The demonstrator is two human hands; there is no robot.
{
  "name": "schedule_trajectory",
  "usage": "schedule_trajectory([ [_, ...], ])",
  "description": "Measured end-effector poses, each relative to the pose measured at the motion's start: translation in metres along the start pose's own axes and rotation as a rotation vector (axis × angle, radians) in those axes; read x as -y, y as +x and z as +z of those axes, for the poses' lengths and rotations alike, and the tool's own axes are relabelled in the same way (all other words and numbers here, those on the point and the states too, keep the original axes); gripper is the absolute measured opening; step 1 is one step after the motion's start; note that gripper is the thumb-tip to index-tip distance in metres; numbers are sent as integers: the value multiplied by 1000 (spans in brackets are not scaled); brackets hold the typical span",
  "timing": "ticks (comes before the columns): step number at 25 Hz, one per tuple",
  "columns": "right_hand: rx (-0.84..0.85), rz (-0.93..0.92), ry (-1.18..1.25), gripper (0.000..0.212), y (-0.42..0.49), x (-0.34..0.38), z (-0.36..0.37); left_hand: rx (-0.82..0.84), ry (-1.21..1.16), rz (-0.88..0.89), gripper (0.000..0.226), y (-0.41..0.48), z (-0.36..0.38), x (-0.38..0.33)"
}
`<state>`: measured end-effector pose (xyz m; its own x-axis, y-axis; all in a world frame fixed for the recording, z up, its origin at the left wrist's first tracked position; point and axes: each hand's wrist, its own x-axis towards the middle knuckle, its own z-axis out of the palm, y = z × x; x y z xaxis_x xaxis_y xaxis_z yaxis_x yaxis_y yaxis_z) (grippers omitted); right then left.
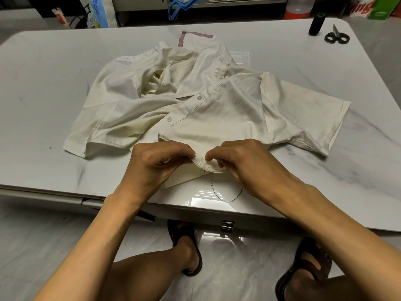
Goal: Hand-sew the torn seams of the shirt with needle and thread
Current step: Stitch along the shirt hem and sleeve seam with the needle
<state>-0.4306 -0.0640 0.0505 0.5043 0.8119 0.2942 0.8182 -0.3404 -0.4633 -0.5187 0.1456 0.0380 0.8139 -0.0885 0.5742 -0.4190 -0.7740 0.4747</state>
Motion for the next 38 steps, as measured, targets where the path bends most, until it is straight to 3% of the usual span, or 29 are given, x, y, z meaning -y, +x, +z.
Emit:
schedule_trajectory([
  [9, 5, -66, -73, 34, 3, 4, -4, 28, -66, -51, 9, 4, 1, -8],
  [12, 42, -62, 1, 27, 3, 6, 0, 24, -81, -61, 10, 7, 2, -12],
  [17, 72, 114, 270, 17, 3, 6, -4, 9, -104, -97, 10, 10, 0, -14],
  [20, 90, 153, 397, 20, 3, 11, -8, 40, -126, -105, 11, 10, 0, -15],
  [26, 117, 101, 423, 18, 4, 18, -6, 48, -150, -119, 7, 12, 1, -18],
  [38, 72, 168, 442, 17, 5, 17, -7, 62, -227, -181, 8, 14, 1, -21],
])
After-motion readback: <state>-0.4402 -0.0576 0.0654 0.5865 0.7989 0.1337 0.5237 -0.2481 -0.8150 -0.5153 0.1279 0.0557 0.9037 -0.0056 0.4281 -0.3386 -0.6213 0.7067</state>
